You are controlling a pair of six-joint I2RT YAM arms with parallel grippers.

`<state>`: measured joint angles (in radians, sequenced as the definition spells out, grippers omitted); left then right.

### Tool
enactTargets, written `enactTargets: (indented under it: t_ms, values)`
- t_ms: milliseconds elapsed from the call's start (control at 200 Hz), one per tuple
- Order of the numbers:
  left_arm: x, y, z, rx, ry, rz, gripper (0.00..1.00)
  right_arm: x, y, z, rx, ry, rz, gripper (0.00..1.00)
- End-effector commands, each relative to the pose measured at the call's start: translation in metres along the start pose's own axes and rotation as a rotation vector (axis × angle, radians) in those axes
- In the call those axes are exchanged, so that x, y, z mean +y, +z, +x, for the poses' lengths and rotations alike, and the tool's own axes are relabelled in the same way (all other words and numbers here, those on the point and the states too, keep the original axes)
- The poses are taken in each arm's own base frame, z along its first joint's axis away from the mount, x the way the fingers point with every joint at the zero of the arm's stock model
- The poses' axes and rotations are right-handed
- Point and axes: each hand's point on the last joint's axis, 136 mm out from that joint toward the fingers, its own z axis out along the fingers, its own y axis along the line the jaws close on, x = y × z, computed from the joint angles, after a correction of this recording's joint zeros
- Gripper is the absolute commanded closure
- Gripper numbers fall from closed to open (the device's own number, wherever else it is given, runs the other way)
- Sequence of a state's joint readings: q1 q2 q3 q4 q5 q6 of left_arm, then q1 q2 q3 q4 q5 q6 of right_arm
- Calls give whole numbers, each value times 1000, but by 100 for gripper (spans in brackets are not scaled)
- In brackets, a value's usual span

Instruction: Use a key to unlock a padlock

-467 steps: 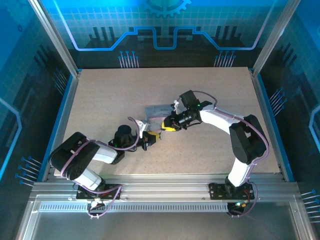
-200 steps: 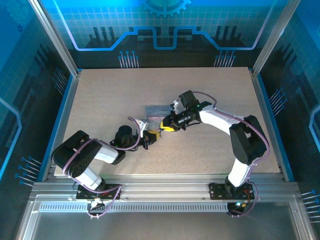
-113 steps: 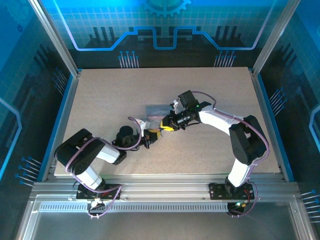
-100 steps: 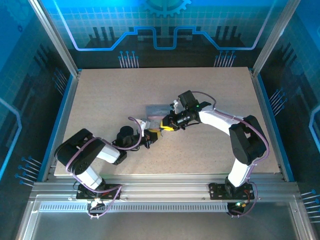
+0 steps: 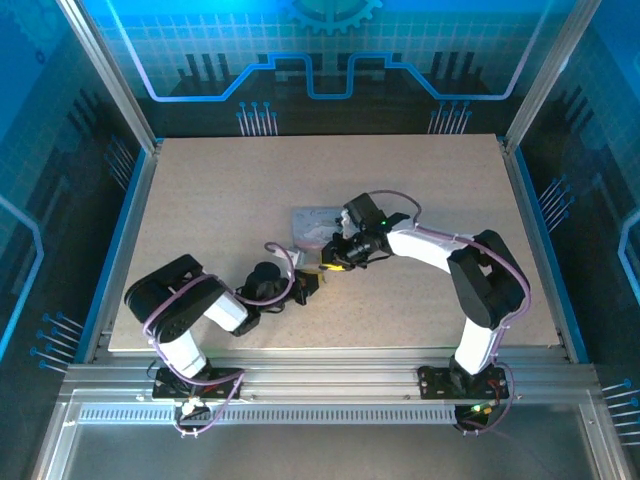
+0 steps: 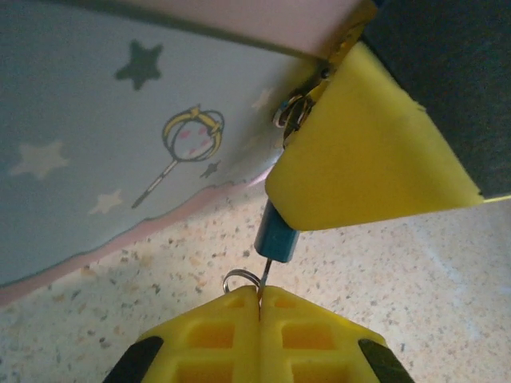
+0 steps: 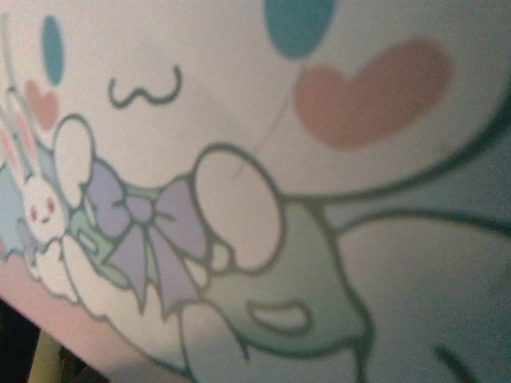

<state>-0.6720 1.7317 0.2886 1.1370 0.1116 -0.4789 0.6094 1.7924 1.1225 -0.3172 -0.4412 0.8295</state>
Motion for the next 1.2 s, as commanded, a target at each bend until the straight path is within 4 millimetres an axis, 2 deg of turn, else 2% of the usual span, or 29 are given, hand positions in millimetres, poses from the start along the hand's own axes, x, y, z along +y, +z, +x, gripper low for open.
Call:
enactTargets:
  t_ms: [0,175,380,740,920,1196]
  values:
    - [-5,1,19,31,-34,19,100,2,22,25,78,28,-22,82]
    - [2,-4,28,29,-52,3,100,-6,19,25,31,19,29,63]
    - [2,-6,32,39,-57,6,100,-11,16,23,-17,13,55,50]
    - [0,-12,36,55,-57,12,100,-13,15,19,-85,-68,94,47]
    - [-3,-14,36,61,-56,29,100,-8,24,11,-127,-86,42,46]
    - [-8,-14,35,60,-60,52,100,-1,38,12,-130,-77,-18,47]
